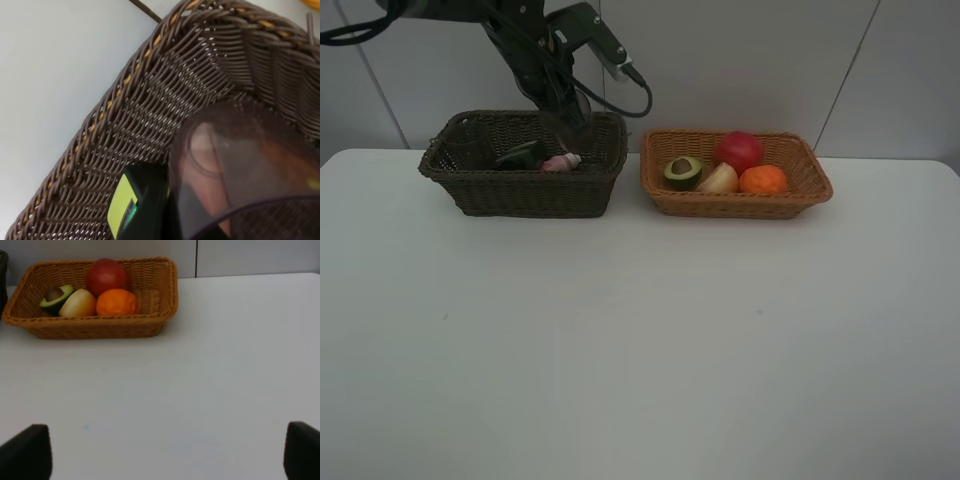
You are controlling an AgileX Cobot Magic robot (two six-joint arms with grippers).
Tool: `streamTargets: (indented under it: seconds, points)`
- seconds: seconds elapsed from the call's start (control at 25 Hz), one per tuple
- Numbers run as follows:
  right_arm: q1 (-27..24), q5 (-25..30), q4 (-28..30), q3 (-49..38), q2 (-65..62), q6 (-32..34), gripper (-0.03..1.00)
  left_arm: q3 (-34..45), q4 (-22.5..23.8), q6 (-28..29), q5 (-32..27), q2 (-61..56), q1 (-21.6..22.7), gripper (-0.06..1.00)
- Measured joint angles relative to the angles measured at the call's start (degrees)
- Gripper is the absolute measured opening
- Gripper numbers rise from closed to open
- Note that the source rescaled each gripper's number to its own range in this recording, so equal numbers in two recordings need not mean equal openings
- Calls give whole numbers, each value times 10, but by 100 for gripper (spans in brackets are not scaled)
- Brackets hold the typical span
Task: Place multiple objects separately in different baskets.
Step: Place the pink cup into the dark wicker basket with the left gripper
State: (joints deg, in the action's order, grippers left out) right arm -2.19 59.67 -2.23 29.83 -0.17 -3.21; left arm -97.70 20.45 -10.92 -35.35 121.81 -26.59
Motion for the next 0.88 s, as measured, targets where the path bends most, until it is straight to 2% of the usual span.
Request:
streamTargets:
  seconds: [0.88]
  points:
    - [0,0,0,0,0,0,93,0,0,0,21,10,0,0]
